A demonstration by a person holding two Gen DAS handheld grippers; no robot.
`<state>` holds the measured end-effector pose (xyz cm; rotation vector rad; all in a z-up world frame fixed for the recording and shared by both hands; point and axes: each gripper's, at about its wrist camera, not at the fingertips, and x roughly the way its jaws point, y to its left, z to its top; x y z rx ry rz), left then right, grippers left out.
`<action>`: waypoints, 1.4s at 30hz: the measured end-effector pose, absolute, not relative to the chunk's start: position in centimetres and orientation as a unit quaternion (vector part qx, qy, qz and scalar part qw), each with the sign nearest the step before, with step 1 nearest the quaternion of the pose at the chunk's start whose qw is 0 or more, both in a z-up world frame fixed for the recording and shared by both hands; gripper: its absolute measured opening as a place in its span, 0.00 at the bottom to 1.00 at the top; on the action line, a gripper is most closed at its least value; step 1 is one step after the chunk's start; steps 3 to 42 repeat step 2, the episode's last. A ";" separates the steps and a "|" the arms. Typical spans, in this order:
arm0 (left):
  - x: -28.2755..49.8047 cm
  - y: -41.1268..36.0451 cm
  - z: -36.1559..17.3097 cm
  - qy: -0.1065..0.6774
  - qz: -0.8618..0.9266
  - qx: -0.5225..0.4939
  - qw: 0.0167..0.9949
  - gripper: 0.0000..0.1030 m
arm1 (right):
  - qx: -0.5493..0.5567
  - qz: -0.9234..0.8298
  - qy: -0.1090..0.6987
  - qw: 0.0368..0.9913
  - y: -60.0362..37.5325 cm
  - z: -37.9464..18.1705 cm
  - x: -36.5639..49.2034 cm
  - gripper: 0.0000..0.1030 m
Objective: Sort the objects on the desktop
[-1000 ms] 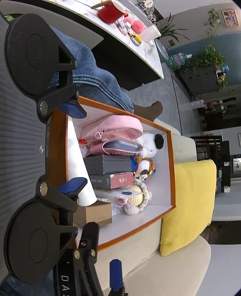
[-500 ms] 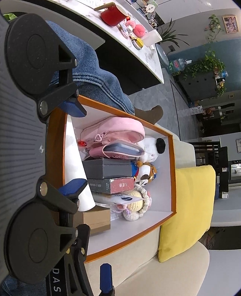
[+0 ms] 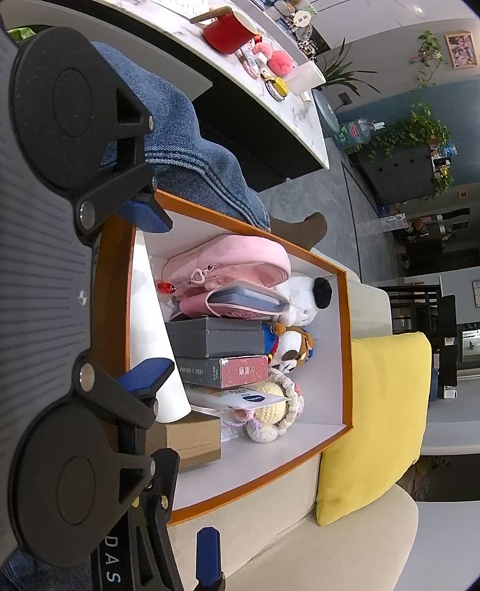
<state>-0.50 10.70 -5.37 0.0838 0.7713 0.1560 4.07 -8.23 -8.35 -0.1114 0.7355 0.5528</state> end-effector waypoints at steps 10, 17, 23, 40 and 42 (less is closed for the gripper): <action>-0.6 10.7 -5.4 0.376 0.077 0.041 0.923 0.85 | -0.054 0.267 0.354 0.895 -8.2 -8.3 4.1 0.95; -0.6 10.7 -5.4 0.376 0.077 0.041 0.923 0.85 | -0.054 0.267 0.354 0.895 -8.2 -8.3 4.1 0.95; -0.6 10.7 -5.4 0.376 0.077 0.041 0.923 0.85 | -0.054 0.267 0.354 0.895 -8.2 -8.3 4.1 0.95; -0.6 10.7 -5.4 0.376 0.077 0.041 0.923 0.85 | -0.054 0.267 0.354 0.895 -8.2 -8.3 4.1 0.95; -0.6 10.7 -5.4 0.376 0.077 0.041 0.923 0.85 | -0.054 0.267 0.354 0.895 -8.2 -8.3 4.1 0.95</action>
